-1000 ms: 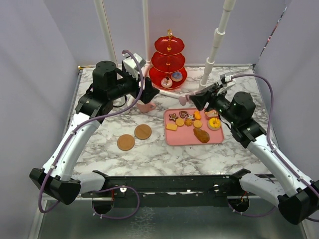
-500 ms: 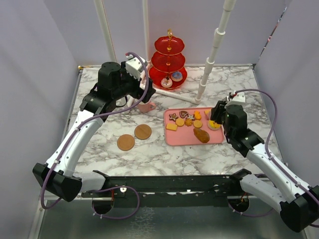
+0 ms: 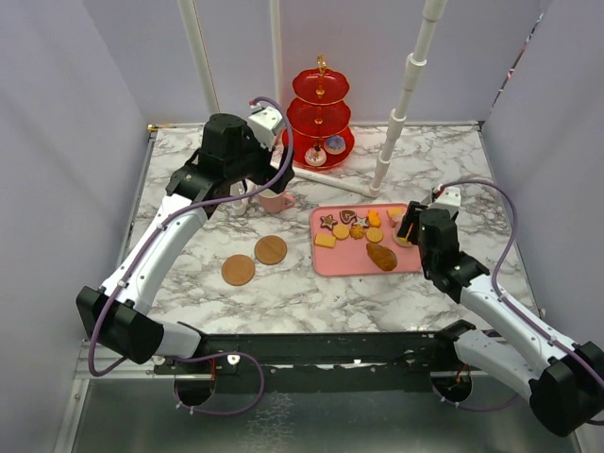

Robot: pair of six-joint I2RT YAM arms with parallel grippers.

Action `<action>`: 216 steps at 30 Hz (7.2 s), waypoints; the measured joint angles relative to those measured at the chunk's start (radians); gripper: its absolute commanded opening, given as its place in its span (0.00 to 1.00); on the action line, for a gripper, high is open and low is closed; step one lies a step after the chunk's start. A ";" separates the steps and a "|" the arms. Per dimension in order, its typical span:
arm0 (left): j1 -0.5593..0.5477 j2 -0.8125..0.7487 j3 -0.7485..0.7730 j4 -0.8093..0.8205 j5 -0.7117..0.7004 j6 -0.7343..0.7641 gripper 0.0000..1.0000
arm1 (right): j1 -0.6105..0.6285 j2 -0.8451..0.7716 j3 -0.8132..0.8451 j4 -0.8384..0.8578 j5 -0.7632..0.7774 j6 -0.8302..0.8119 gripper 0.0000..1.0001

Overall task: Serve the afternoon tea
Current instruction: Pick up the desert from the tray, then pick up the desert table from the center of the board.

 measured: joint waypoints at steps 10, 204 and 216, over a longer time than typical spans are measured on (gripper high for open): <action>0.000 0.011 0.023 -0.024 -0.013 0.001 0.99 | 0.000 0.021 -0.064 0.109 0.014 0.003 0.67; -0.064 0.790 0.696 0.797 -0.259 0.029 0.00 | 0.135 0.303 0.365 0.351 -0.279 -0.055 0.32; -0.079 0.515 0.539 0.688 -0.260 0.066 0.00 | 0.135 0.137 0.365 0.230 -0.343 -0.066 0.32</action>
